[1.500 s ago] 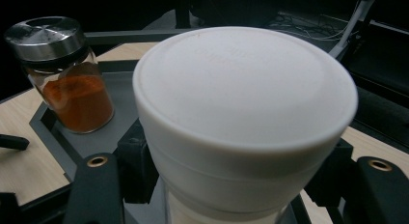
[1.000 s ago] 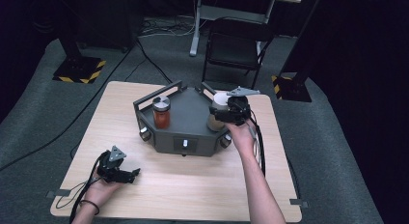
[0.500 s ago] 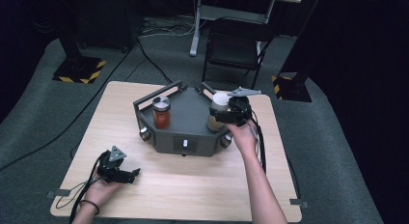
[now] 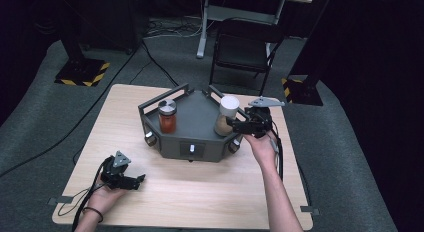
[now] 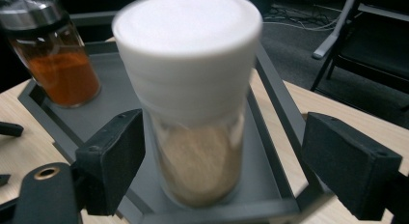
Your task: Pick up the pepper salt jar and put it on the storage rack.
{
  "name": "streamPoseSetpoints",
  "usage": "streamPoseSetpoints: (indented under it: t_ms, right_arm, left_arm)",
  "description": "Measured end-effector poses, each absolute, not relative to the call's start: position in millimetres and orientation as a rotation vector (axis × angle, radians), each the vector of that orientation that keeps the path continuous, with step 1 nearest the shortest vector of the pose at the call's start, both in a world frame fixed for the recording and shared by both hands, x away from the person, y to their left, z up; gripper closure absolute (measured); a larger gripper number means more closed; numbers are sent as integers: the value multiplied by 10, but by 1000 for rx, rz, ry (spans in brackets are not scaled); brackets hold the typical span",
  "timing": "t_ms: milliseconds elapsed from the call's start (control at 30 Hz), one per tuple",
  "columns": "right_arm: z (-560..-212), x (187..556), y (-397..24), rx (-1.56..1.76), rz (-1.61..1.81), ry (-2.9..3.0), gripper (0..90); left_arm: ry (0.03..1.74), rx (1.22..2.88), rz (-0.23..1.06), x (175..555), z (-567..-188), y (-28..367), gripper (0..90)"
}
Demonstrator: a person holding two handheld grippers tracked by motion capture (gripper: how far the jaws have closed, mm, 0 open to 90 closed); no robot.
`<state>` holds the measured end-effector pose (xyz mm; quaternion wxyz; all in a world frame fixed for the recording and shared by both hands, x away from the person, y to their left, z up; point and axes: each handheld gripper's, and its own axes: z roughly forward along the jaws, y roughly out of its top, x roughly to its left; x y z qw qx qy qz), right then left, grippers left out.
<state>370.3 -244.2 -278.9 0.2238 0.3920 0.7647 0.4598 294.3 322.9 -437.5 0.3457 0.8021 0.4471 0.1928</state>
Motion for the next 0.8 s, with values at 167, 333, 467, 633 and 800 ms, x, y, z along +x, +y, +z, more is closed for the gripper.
streamPoseSetpoints:
  t_ms: [167, 333, 467, 633, 800]
  right_arm:
    - [-2910, 3628, -2571, 1098, 1257, 2095, 135]
    - [-3055, 3572, -2719, 1130, 1273, 2090, 126]
    - [-3165, 3495, -2801, 1137, 1274, 2090, 120]
    - [-3358, 3389, -2894, 1144, 1270, 2090, 114]
    - [-3573, 3304, -3008, 1184, 1281, 2083, 113]
  left_arm:
    - [1161, 2082, 501, 2942, -4374, 3228, 27]
    - [1161, 2082, 500, 2942, -4376, 3229, 28]
    - [1163, 2082, 501, 2941, -4374, 3226, 27]
    - [1163, 2082, 502, 2940, -4374, 3225, 27]
    - [1163, 2082, 501, 2940, -4374, 3226, 28]
